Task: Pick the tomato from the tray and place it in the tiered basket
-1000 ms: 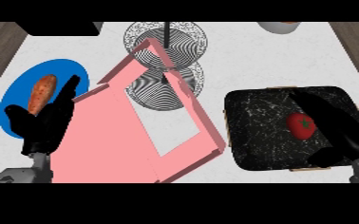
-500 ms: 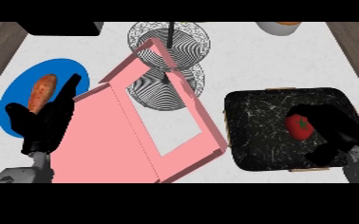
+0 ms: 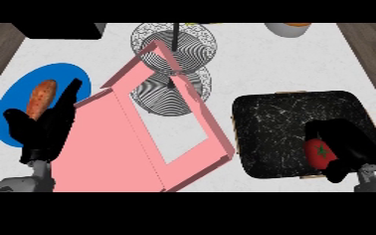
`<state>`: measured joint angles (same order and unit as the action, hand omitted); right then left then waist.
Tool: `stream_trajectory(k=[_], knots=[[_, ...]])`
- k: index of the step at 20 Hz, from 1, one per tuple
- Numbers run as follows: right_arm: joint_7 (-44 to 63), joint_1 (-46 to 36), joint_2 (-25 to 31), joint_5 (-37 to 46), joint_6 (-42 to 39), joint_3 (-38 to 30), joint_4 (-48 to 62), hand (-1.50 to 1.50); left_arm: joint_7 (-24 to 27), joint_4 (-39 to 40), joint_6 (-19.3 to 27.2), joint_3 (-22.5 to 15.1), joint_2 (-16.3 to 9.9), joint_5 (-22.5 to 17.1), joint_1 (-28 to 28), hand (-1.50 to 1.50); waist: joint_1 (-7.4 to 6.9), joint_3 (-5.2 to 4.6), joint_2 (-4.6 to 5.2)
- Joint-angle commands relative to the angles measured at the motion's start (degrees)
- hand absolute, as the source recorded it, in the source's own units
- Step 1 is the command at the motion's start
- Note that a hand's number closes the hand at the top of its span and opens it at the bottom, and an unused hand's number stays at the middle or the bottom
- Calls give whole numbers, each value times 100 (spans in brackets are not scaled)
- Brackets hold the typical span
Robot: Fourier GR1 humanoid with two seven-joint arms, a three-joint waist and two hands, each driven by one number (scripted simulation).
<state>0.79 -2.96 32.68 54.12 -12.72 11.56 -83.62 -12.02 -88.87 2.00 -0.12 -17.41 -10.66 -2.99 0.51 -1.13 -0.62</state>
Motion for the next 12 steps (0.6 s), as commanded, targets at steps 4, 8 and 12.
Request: stream_trajectory(k=[4, 8, 12], knots=[[2245, 716, -709, -263, -602, -581, -913, 150, 156, 93, -167, 156, -92, -88, -70, 0, 135, 96, 25], [2712, 726, -987, -317, -169, -910, -2351, 150, 226, -99, -218, 78, -23, -82, 222, 0, 90, 101, 4], [2885, 241, -1753, -1001, 278, -1285, -3094, 150, -68, -125, 36, -17, 73, 55, -52, 0, 126, 114, -8]])
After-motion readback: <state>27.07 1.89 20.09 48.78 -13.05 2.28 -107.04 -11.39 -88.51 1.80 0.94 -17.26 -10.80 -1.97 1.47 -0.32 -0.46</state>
